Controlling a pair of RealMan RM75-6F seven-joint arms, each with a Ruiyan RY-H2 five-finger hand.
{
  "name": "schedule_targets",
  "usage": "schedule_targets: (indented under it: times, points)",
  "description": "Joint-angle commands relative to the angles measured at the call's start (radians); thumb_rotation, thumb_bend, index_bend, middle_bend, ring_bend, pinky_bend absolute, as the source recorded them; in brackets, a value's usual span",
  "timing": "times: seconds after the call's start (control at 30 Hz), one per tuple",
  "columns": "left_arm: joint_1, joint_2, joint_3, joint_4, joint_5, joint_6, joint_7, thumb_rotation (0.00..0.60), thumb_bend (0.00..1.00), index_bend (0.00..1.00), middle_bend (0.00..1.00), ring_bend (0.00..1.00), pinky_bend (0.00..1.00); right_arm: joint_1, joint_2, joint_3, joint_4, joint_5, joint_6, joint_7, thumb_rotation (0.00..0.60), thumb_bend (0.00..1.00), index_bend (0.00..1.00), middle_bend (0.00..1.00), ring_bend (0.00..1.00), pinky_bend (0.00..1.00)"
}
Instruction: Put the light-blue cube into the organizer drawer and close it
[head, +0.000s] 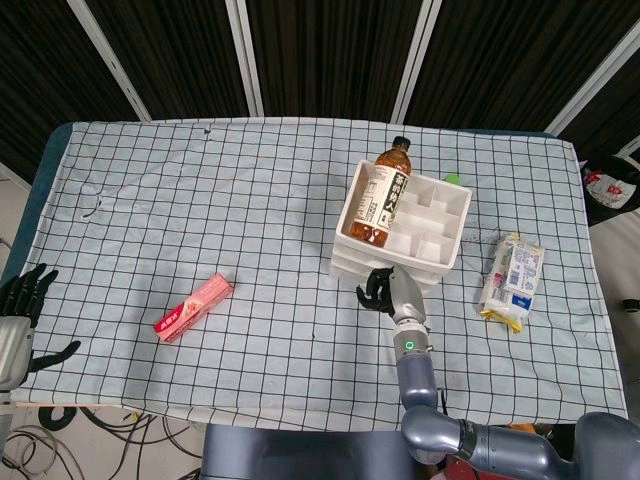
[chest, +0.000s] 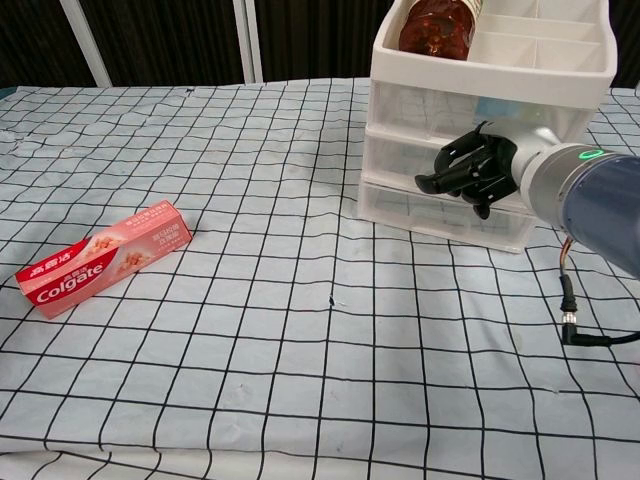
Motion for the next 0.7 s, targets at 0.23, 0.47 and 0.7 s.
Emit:
schedule_targets:
  times: [0.23,0.47,0.7]
  points:
    - [0.000,0.000,0.001,-0.001,0.001,-0.001,0.002,0.600,0.01,0.00,0.00,0.00,0.00,-0.009,0.017,-0.004,-0.004,0.011,0.004,0.003,0.600,0.33,0.75,0.79,0.83,0.77]
    - [0.001,0.001,0.005,-0.004,0.004,-0.001,0.003,0.600,0.01,0.00,0.00,0.00,0.00,-0.064,0.069,-0.074,-0.094,-0.006,0.001,0.017,0.600,0.33,0.75,0.79,0.83,0.77]
    - [0.003,0.002,0.009,-0.005,0.010,0.000,0.006,0.600,0.01,0.00,0.00,0.00,0.00,-0.132,0.160,-0.182,-0.230,-0.135,-0.008,0.049,0.600,0.32,0.75,0.79,0.83,0.77]
